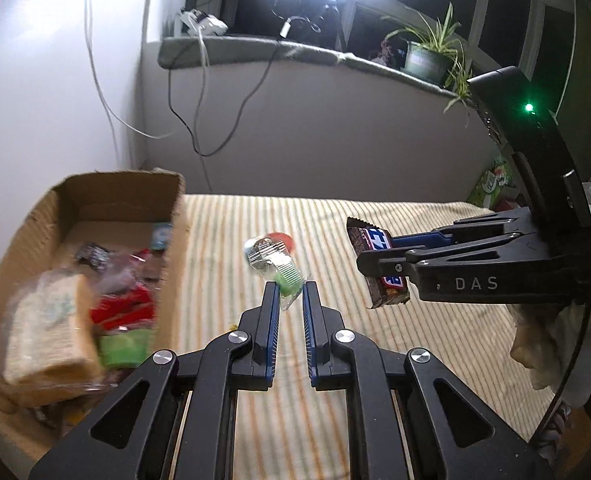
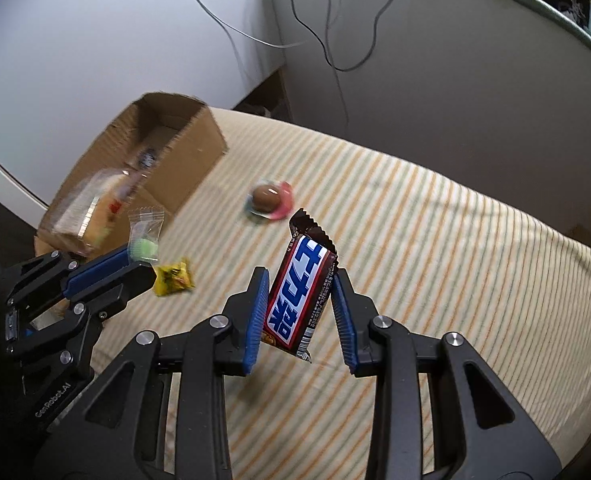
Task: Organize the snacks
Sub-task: 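Carry the Snickers bar and clear bag into the box and release both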
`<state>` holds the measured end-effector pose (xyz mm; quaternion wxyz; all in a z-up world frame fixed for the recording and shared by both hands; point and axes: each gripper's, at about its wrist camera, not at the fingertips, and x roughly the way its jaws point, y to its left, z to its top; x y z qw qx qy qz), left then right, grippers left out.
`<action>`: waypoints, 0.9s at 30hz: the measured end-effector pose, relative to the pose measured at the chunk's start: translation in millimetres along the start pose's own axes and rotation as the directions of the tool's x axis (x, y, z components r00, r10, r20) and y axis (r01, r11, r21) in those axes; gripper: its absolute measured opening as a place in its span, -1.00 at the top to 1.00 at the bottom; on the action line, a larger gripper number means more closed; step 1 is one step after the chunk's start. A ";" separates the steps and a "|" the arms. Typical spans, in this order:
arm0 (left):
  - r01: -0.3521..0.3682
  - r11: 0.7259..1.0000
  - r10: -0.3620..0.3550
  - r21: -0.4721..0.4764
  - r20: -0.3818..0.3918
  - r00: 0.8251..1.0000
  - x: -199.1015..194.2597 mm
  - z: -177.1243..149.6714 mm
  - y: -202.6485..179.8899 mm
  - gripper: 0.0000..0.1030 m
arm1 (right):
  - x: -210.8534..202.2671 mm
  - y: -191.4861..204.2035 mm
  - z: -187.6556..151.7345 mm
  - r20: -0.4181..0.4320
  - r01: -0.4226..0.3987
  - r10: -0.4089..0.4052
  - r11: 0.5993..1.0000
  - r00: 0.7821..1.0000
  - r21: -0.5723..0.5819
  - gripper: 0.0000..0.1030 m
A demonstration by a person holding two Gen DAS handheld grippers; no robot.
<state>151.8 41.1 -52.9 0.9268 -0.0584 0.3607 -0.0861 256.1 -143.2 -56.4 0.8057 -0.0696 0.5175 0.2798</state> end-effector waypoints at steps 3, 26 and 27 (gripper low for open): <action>-0.016 1.000 0.016 -0.009 0.015 1.000 -9.3 2.2 11.0 0.80 | -7.1 14.0 4.7 0.015 -0.010 0.010 1.000 1.000 -0.018 0.35; -0.136 0.986 0.143 -0.099 0.068 0.987 -58.6 4.7 104.8 0.80 | 10.4 126.1 54.5 0.034 -0.085 0.091 0.987 0.995 -0.136 0.35; -0.140 0.985 0.147 -0.103 0.067 0.987 -58.8 4.4 108.4 0.80 | 12.8 129.0 56.6 0.032 -0.087 0.092 0.987 0.995 -0.137 0.35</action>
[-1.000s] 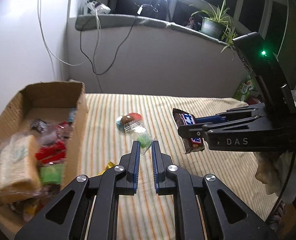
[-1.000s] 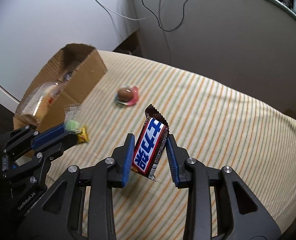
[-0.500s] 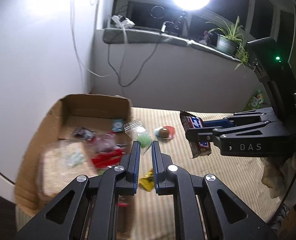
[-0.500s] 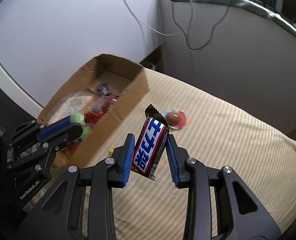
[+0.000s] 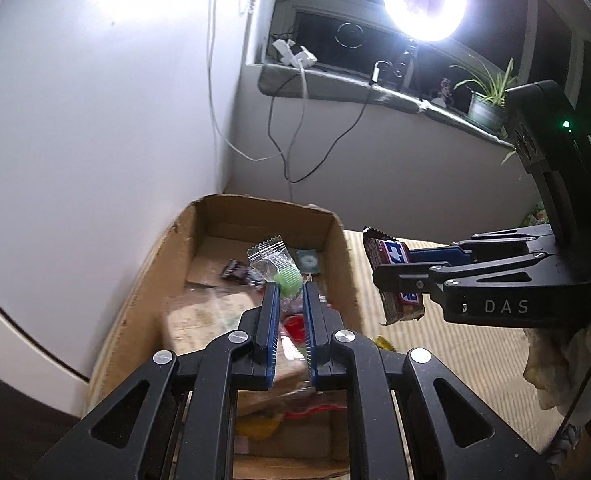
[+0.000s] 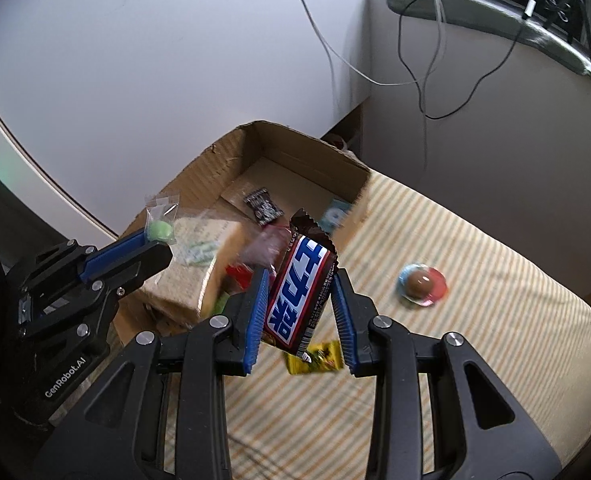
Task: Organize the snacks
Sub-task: 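Carry the Snickers bar and clear bag into the box and release both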
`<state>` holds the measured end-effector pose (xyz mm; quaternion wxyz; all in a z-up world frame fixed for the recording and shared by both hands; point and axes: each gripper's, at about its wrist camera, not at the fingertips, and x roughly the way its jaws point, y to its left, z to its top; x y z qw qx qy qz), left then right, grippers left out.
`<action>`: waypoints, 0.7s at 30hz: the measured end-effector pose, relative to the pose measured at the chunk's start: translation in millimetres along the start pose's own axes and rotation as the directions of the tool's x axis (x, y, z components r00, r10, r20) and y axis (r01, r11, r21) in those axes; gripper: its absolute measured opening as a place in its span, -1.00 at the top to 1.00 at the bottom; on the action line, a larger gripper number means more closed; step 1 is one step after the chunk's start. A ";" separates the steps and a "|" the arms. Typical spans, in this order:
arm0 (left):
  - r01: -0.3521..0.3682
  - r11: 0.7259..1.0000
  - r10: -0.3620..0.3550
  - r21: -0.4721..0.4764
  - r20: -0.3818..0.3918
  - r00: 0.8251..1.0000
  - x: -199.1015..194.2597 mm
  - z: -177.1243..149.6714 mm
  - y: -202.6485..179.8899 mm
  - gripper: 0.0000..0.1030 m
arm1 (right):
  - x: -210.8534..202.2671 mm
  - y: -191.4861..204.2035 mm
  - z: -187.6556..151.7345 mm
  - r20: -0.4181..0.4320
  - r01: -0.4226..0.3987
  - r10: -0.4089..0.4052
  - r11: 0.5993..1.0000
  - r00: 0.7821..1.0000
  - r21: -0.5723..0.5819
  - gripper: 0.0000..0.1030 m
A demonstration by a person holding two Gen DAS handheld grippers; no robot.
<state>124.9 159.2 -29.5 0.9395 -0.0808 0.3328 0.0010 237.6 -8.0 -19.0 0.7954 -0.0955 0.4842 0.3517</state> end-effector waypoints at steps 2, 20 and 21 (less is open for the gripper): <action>-0.005 1.000 0.005 -0.006 -0.001 1.000 0.7 0.2 5.5 0.80 | 5.4 3.1 3.3 -0.003 0.000 0.000 1.000 1.000 -0.004 0.35; -0.045 0.999 0.045 -0.016 0.002 0.999 2.7 0.6 19.7 0.78 | 36.9 23.7 20.5 -0.036 -0.038 0.037 0.999 0.999 -0.028 0.35; -0.046 0.999 0.046 -0.016 0.003 0.999 2.4 0.3 19.3 0.78 | 37.9 26.3 20.9 -0.038 -0.039 0.038 0.999 0.999 -0.034 0.35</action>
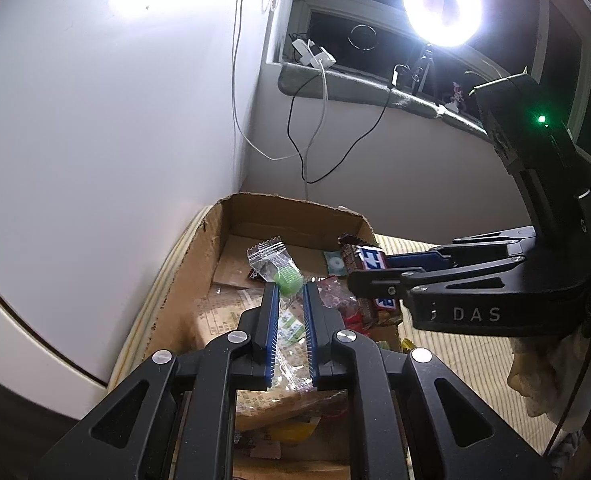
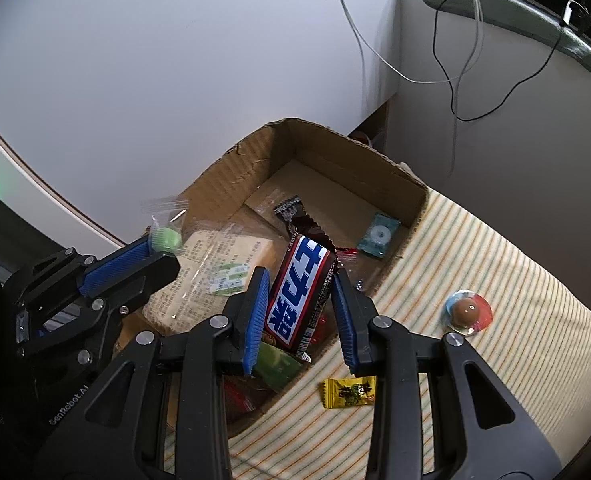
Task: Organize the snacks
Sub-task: 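Carry the Snickers bar and clear bag into the box and release both, then move both grippers back toward the yellow candy and chocolate egg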
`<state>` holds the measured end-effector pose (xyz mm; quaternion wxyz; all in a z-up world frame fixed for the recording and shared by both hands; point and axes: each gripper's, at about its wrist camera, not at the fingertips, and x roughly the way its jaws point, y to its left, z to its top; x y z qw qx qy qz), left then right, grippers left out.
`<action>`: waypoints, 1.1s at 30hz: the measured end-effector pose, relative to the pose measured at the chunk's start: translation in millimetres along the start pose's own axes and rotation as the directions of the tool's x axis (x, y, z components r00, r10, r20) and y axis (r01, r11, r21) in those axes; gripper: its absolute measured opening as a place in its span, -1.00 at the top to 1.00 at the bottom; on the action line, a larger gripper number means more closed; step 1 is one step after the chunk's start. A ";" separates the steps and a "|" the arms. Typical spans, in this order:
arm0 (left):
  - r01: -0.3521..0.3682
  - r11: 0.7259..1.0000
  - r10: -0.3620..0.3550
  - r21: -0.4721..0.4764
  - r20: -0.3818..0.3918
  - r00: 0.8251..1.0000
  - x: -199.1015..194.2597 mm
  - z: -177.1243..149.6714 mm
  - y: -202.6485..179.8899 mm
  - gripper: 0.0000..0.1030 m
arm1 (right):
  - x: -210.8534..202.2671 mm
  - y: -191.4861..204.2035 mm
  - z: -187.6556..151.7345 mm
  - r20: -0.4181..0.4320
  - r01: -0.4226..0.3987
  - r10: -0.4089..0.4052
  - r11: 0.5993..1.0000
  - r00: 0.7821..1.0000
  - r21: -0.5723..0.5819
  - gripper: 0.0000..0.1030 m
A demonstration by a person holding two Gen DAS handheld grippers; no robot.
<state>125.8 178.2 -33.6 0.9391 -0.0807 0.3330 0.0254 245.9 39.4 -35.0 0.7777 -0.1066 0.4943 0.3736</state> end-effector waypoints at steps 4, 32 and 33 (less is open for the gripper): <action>-0.006 1.000 0.006 -0.008 -0.003 1.000 0.0 0.2 0.1 0.76 | 0.6 5.5 2.1 0.002 0.002 -0.002 1.000 1.000 -0.009 0.34; -0.007 1.000 0.007 -0.014 0.047 0.999 -23.4 -1.5 -10.6 -0.01 | -56.1 -24.3 -21.9 0.123 0.059 -0.056 0.998 0.991 -0.018 -0.36; 0.004 1.000 -0.003 -0.013 0.047 0.999 -24.9 -2.0 -14.1 -0.01 | -59.0 -32.3 -24.4 0.124 0.061 -0.059 0.998 0.991 -0.008 -0.36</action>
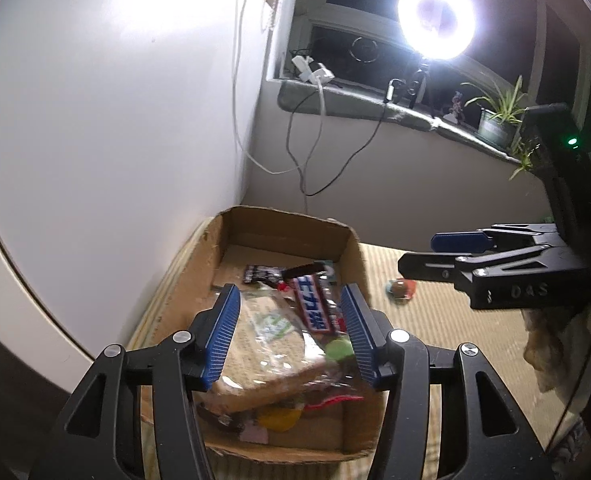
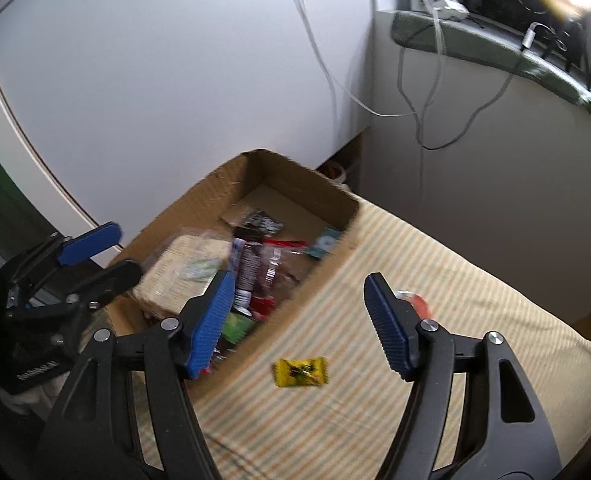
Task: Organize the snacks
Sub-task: 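Move both grippers back toward the yellow candy and chocolate egg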
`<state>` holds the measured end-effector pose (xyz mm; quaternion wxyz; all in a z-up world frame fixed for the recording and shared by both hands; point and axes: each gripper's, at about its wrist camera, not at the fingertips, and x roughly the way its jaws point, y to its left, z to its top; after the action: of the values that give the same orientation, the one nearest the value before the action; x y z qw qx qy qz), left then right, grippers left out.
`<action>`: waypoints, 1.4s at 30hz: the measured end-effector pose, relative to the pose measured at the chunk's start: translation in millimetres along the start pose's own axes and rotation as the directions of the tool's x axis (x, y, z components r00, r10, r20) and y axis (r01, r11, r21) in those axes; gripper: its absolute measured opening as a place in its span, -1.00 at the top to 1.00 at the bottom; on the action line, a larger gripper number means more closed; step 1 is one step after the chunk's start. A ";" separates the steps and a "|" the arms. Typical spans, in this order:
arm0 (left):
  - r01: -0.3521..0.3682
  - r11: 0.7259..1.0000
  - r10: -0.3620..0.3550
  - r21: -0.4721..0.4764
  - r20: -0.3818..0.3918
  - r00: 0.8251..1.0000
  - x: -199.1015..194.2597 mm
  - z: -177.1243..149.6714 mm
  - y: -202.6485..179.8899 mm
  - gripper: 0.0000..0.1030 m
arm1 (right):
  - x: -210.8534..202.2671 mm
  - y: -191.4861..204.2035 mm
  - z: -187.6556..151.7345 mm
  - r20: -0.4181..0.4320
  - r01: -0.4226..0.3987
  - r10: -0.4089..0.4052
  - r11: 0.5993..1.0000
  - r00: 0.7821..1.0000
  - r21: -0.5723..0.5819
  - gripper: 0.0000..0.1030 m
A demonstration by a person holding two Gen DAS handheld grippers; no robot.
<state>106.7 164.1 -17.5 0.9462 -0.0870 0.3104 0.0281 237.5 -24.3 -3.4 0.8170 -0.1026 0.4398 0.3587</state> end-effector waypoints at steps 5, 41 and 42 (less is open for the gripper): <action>0.040 0.999 -0.040 0.026 -0.009 0.999 -3.0 -5.1 -21.8 -0.01 | -5.8 -37.3 -8.9 -0.006 0.014 -0.014 0.998 1.000 0.055 -0.36; 0.155 0.988 -0.148 0.031 -0.156 0.977 -11.9 -87.0 -77.9 0.00 | 81.3 9.3 -91.6 -0.128 -0.088 0.057 0.965 0.990 -0.248 -0.20; 0.151 0.988 -0.145 0.027 -0.157 0.977 -10.8 -86.9 -76.2 0.00 | 84.6 11.4 -92.8 -0.131 -0.075 0.042 0.963 0.990 -0.257 -0.20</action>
<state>55.6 73.4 -68.8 0.9203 -0.0935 0.3759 -0.0553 200.0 -19.0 -123.7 0.7563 -0.2186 0.4415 0.4305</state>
